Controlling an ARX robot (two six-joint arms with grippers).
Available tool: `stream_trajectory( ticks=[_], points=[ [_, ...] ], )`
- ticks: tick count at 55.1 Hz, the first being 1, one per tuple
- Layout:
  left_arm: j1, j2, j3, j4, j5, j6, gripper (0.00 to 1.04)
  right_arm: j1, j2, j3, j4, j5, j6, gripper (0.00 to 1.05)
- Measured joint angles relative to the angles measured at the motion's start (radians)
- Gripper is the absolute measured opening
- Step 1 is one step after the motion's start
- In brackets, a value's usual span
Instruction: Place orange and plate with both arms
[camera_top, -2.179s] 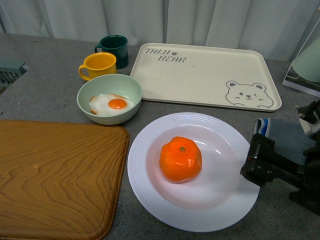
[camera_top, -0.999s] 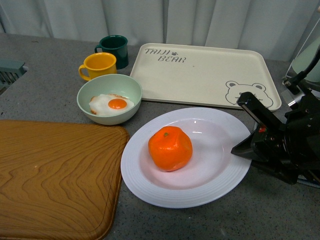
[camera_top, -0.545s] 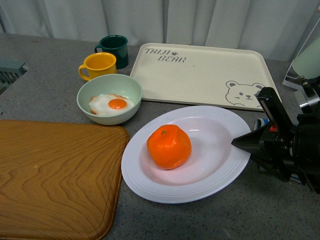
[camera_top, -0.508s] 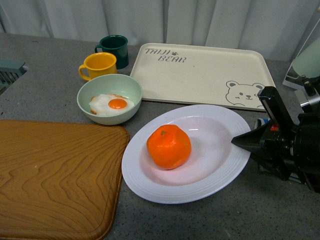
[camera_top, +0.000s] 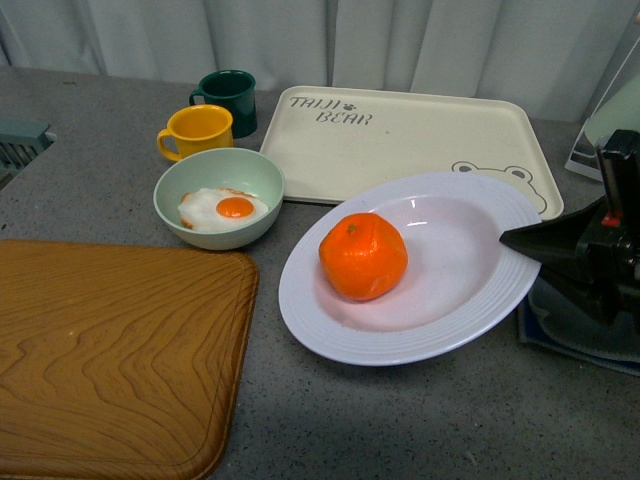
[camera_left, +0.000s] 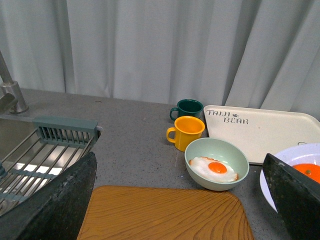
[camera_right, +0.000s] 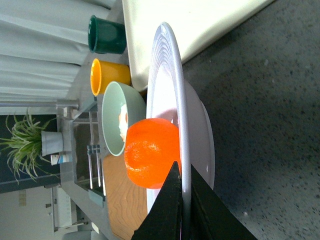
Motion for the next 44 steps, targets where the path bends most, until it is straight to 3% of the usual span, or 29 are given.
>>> stream_trajectory(
  ticks=[21, 44],
  points=[
    [0.0, 0.0, 0.0, 0.0, 0.0, 0.0, 0.98, -0.046, 0.195, 0.278, 0.045, -0.034, 0.059, 0.01],
    [0.0, 0.0, 0.0, 0.0, 0.0, 0.0, 0.98, -0.017, 0.504, 0.698, -0.052, -0.031, 0.11, 0.01]
  ],
)
